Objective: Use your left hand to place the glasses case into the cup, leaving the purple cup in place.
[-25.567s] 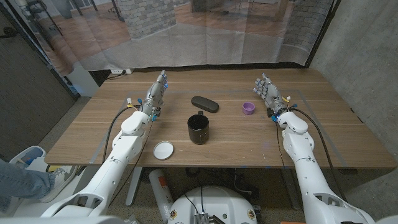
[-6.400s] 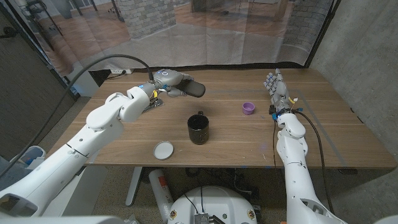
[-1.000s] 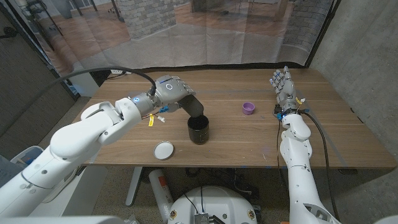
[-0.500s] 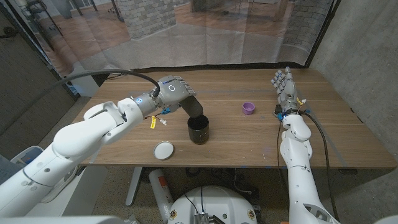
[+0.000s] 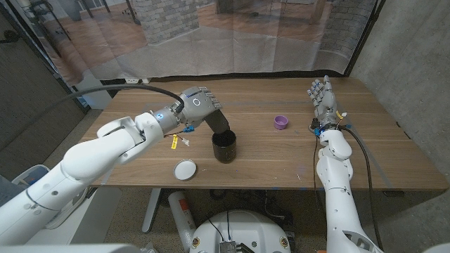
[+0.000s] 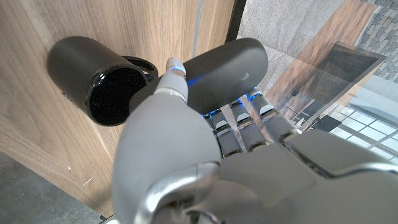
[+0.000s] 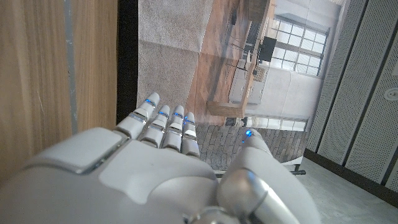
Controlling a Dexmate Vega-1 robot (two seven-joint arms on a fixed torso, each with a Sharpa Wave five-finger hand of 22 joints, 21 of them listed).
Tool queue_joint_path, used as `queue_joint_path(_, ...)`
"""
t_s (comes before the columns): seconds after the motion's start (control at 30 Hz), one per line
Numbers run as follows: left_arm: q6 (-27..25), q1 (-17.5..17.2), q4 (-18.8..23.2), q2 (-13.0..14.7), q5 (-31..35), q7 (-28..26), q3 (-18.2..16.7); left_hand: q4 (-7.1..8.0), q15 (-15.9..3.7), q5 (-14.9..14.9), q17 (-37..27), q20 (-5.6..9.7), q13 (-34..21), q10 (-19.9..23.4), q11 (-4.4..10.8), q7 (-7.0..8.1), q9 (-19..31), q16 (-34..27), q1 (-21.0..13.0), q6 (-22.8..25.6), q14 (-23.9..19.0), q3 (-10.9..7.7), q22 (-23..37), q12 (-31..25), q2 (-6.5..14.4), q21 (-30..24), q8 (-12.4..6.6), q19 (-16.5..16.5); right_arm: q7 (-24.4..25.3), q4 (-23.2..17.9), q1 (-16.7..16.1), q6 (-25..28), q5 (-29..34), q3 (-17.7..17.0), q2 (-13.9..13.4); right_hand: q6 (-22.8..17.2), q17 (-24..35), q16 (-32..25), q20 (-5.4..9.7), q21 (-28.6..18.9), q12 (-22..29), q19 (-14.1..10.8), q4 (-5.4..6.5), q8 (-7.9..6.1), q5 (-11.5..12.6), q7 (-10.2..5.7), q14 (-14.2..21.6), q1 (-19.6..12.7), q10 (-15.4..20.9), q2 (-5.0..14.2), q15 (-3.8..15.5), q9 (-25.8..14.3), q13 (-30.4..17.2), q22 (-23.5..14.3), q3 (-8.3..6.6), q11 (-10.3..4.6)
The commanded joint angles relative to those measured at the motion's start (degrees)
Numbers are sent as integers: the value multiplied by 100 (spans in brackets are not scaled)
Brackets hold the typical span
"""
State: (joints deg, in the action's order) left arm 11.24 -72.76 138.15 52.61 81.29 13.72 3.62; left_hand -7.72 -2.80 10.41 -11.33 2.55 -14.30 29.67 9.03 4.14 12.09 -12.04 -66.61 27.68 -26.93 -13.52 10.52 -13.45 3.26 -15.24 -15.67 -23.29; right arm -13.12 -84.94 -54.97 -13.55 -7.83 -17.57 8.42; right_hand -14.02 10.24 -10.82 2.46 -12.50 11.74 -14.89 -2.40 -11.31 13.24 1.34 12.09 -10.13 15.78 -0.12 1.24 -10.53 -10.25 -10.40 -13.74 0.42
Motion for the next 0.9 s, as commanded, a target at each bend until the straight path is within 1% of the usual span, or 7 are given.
queue_joint_path(0.03,-25,-67,153,244,460,-329,150,38,-651,52,-16,60,-18,189,126,101,11,6,-122,146,-60,-68,18,-27,173,18,-39,16,6,27,19,-26,-26,8,16,-57,32,-9,80,8,22,-58,-18,9,-21,16,42,-9,28,58,-1,-22,-16,-20,-12,1)
queue_joint_path(0.2,-61,-70,159,325,669,-412,209,42,-670,52,-16,66,-21,203,128,113,11,5,-116,164,-68,-66,18,-26,173,24,-40,19,13,43,8,-28,-27,-2,14,-59,32,-7,80,9,22,-60,-19,9,-21,18,40,-8,28,59,-1,-22,-16,-20,-11,2)
queue_joint_path(0.27,-89,-65,136,388,852,-459,250,44,-666,51,-17,62,-22,195,118,108,11,7,-115,162,-66,-65,19,-21,173,27,-38,24,17,43,2,-21,-25,-3,17,-62,33,-7,80,10,20,-62,-20,8,-21,17,41,-7,24,59,-2,-22,-16,-20,-10,-1)
queue_joint_path(0.5,-161,-46,83,522,1077,-545,343,46,-679,50,-16,71,-27,209,141,130,10,7,-109,187,-77,-60,18,-17,164,37,-40,29,35,36,-14,-2,-7,-12,13,-58,33,-7,78,14,20,-62,-22,10,-21,18,46,-6,27,61,-4,-22,-16,-20,-8,-2)
queue_joint_path(0.6,-209,-4,49,620,1377,-624,468,48,-678,50,-16,67,-29,220,133,139,10,6,-106,200,-82,-59,19,-17,162,42,-42,33,37,50,-17,-6,-6,-18,14,-60,33,-7,79,14,20,-64,-22,9,-21,19,46,-6,28,61,-8,-22,-16,-20,-8,1)
queue_joint_path(0.8,-236,157,-30,716,1532,-770,720,51,-726,50,-16,78,-35,262,171,162,10,-1,-103,233,-112,-58,19,-23,163,52,-47,39,22,96,-9,-24,-6,-22,11,-59,33,-6,79,17,21,-68,-25,10,-21,25,48,-5,32,62,-8,-22,-16,-20,-5,-8)
queue_joint_path(0.9,-238,252,-42,735,1567,-742,839,54,-733,49,-16,83,-39,271,178,171,10,0,-99,238,-117,-56,19,-20,160,59,-45,45,21,103,-8,-28,-6,-33,6,-56,33,-4,79,18,18,-70,-27,11,-21,23,47,-5,24,62,-6,-22,-16,-20,-4,-5)
